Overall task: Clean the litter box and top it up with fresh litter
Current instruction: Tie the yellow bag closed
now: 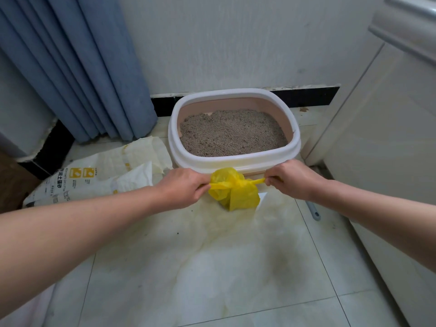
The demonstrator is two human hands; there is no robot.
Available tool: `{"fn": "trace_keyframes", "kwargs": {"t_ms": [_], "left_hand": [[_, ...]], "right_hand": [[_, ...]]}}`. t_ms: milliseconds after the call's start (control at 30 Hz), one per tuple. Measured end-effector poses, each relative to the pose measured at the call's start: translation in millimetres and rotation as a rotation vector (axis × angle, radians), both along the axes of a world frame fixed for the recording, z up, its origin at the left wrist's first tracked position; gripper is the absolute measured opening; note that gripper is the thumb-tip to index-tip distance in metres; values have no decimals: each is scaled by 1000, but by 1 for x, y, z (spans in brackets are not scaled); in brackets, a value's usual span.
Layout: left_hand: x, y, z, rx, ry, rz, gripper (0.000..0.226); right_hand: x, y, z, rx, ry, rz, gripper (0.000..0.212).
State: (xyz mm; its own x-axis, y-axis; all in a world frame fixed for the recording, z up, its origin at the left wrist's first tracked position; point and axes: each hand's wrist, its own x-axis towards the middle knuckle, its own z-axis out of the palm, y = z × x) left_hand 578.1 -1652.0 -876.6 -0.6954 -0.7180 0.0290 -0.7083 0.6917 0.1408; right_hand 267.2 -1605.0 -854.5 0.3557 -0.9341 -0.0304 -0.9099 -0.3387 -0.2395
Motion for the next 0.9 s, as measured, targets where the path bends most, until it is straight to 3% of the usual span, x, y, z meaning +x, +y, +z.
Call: {"fn": "trace_keyframes", "kwargs": {"t_ms": [200, 400, 567, 700, 900], "left_hand": [[8, -9, -3, 70, -6, 38, 24], [8, -4, -8, -36, -32, 82, 26], [-13, -2, -3, -174, 56, 34, 58], [-49, 0, 3, -154, 81, -31, 66], [-86, 1, -4, -55, -132, -8, 63]], "right_hand": [[-6, -3, -3, 36, 19, -35, 17], [1, -3, 6, 26, 31, -61, 19], [-1, -9, 7, 6, -34, -105, 17], [-2, -13, 1, 11, -69, -97, 16], [1, -11, -6, -30, -99, -70, 14]]}}
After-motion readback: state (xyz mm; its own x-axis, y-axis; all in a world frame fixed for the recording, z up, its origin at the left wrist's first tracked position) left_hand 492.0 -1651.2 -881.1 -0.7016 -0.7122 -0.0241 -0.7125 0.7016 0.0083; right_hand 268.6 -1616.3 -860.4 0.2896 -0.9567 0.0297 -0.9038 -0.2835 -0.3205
